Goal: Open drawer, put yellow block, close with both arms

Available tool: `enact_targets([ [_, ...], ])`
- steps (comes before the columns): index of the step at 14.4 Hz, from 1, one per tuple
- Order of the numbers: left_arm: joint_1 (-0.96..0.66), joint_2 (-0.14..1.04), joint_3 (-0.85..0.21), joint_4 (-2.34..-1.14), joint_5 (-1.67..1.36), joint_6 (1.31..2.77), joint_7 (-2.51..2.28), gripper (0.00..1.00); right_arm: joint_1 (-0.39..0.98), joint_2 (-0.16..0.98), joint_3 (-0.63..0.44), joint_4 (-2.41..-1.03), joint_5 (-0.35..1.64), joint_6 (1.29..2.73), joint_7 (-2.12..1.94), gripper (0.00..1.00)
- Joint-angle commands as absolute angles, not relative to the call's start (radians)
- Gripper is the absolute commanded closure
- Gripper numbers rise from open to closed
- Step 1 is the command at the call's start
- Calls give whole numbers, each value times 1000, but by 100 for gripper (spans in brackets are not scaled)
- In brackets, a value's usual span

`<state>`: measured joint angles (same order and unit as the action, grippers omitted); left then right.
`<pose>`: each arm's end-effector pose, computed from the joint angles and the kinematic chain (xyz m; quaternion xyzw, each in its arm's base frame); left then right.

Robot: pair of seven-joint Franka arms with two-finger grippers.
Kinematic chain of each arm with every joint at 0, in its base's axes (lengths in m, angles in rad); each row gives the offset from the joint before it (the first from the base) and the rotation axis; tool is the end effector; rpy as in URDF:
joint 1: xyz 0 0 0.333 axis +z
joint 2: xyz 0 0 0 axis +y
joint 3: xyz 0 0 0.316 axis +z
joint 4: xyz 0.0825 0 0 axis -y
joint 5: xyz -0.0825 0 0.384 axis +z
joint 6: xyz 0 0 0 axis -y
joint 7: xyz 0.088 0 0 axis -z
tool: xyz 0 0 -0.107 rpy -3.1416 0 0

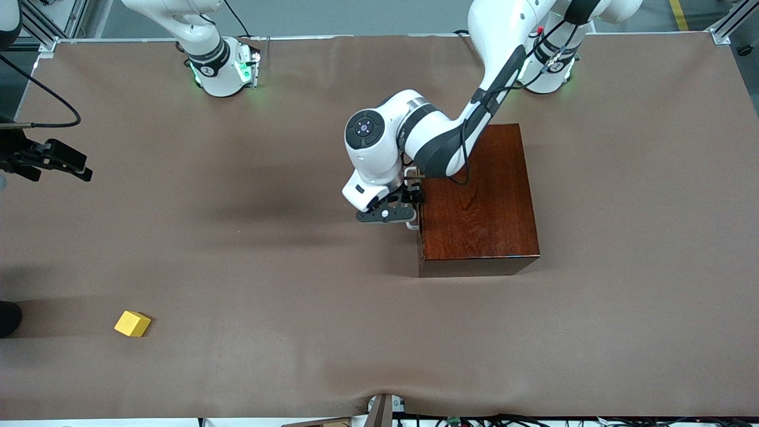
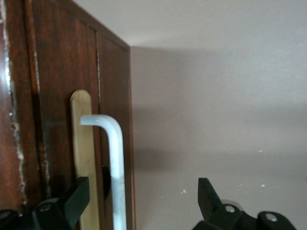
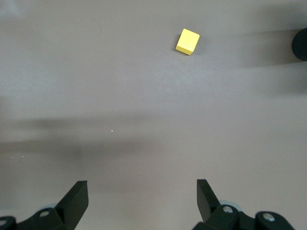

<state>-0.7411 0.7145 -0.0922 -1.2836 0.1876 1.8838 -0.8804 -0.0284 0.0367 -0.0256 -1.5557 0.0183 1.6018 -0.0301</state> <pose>0.5116 -0.5193 0.3192 -0.9969 0.0008 -0.0066 0.0790 0.5680 -0.0285 0.6138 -0.9999 0.0122 -0.0051 0.0085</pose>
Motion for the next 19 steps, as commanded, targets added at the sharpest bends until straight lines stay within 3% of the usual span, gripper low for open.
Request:
enact_targets([
  [1, -750, 744, -87, -1249, 170, 1838, -864, 0, -31, 29, -23, -1559, 14, 1597, -26, 0],
  [15, -799, 799, -100, -1239, 163, 1885, -897, 0, -31, 31, -23, -1559, 14, 1597, -26, 0],
  [19, -807, 798, -110, -1239, 134, 2000, -997, 0, -31, 31, -23, -1559, 14, 1597, -26, 0],
])
